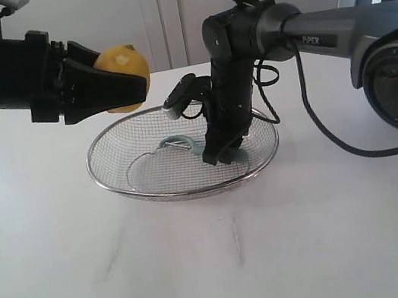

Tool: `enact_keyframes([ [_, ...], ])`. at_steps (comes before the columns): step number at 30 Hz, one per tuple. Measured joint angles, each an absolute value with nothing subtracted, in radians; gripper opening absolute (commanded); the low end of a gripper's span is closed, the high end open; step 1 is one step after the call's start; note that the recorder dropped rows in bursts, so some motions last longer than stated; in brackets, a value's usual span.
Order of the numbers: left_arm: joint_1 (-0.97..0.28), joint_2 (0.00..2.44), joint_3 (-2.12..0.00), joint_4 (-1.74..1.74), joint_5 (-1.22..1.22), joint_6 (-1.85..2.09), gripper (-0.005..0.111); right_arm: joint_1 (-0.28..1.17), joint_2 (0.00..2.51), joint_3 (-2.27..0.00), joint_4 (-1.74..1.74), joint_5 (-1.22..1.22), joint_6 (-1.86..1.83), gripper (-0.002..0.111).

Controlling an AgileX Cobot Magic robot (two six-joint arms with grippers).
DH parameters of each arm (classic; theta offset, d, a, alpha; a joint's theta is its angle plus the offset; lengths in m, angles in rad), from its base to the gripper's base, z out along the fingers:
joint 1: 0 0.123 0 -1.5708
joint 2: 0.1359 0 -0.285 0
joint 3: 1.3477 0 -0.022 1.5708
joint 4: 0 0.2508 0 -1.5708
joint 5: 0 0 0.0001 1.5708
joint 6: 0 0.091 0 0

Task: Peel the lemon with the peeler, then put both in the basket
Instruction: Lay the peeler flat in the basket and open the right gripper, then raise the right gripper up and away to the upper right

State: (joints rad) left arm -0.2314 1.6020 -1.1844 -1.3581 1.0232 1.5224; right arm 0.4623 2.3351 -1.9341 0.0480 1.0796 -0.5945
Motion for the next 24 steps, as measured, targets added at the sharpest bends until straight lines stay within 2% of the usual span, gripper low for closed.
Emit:
enact_keyframes([
  [4,-0.231,1.602,-1.184,-1.358,1.023,1.522,0.000,0.462,2.335,-1.934,0.048,1.080,-0.594,0.041],
  [21,-0.231,1.602,-1.184,-1.358,1.023,1.522,0.000,0.462,2.228,-1.934,0.048,1.129,-0.490,0.041],
  [24,-0.231,1.602,-1.184,-1.358,1.023,1.522,0.000,0.462,2.212,-1.934,0.048,1.187,-0.472,0.034],
])
